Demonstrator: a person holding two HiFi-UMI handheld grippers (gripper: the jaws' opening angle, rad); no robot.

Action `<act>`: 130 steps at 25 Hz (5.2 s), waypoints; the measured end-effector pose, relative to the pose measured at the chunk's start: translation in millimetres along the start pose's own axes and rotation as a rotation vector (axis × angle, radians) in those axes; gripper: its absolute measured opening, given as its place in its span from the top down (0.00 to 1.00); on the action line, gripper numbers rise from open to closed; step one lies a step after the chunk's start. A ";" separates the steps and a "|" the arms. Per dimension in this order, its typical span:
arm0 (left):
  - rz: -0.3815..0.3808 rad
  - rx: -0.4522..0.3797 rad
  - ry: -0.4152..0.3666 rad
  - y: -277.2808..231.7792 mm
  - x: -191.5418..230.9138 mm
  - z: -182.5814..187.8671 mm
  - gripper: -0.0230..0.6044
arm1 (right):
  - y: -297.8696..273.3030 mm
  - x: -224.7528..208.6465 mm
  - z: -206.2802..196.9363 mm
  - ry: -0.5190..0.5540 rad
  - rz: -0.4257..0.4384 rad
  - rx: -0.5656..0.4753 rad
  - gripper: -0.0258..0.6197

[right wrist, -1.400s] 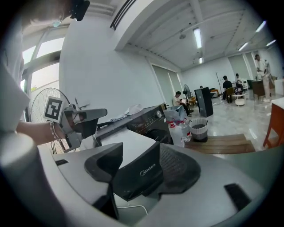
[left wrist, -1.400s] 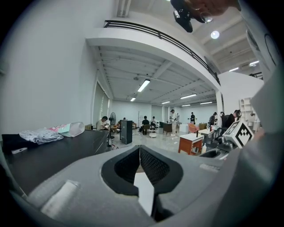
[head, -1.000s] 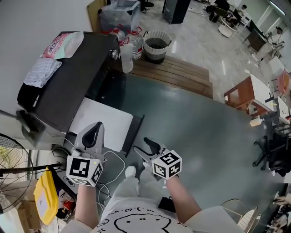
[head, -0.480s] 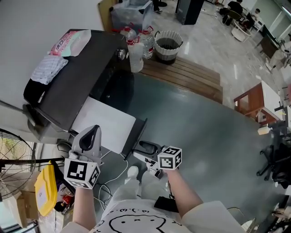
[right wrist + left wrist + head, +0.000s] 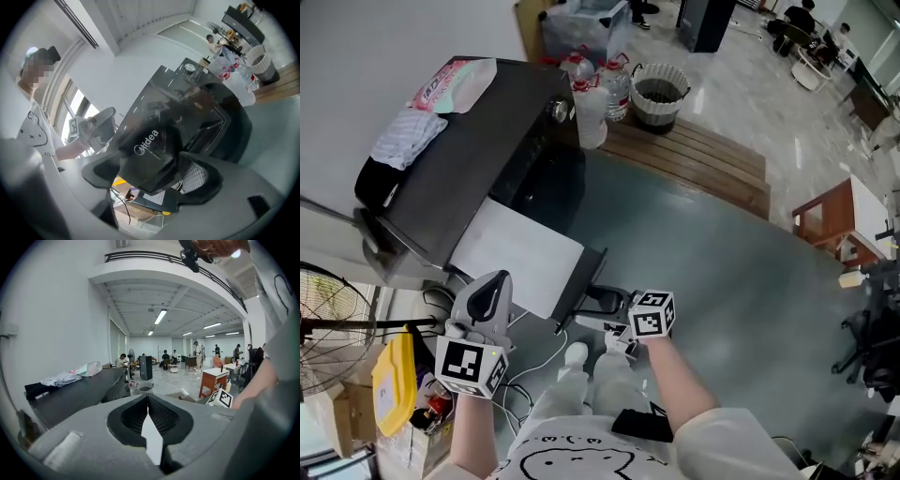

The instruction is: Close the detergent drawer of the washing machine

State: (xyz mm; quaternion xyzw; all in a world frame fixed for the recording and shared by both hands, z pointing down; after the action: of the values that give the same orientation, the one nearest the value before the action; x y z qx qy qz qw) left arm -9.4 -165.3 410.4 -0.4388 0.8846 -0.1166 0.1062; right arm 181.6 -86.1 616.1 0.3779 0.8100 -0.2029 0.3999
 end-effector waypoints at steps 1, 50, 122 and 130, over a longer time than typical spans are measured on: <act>0.000 0.000 0.000 0.3 -1.2 0.1 0.94 | 0.0 0.2 1.2 0.005 0.009 0.009 0.37; 0.298 -0.082 0.014 18.0 -13.3 36.3 0.94 | -19.6 20.6 36.4 0.025 -0.102 0.105 0.38; 0.376 -0.045 -0.037 29.3 96.5 37.4 0.94 | -173.6 9.6 70.5 0.022 -0.150 0.206 0.39; 0.398 -0.035 -0.027 33.9 109.9 30.0 0.94 | -193.3 7.1 73.9 0.021 -0.141 0.202 0.39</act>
State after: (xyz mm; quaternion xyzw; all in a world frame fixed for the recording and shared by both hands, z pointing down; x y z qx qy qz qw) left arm -91.3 -236.9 362.4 -0.2587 0.9543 -0.0719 0.1312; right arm 65.6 -251.7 571.4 0.3605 0.8143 -0.3071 0.3357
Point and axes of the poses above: the fingertips, and each gripper's own axes: y backward along the fingers, x to its left, z out of its top, the point moved 8 cm from there along y, backward along the fingers, and after that the axes turned 3 degrees about -x, right-handed, at the moved point
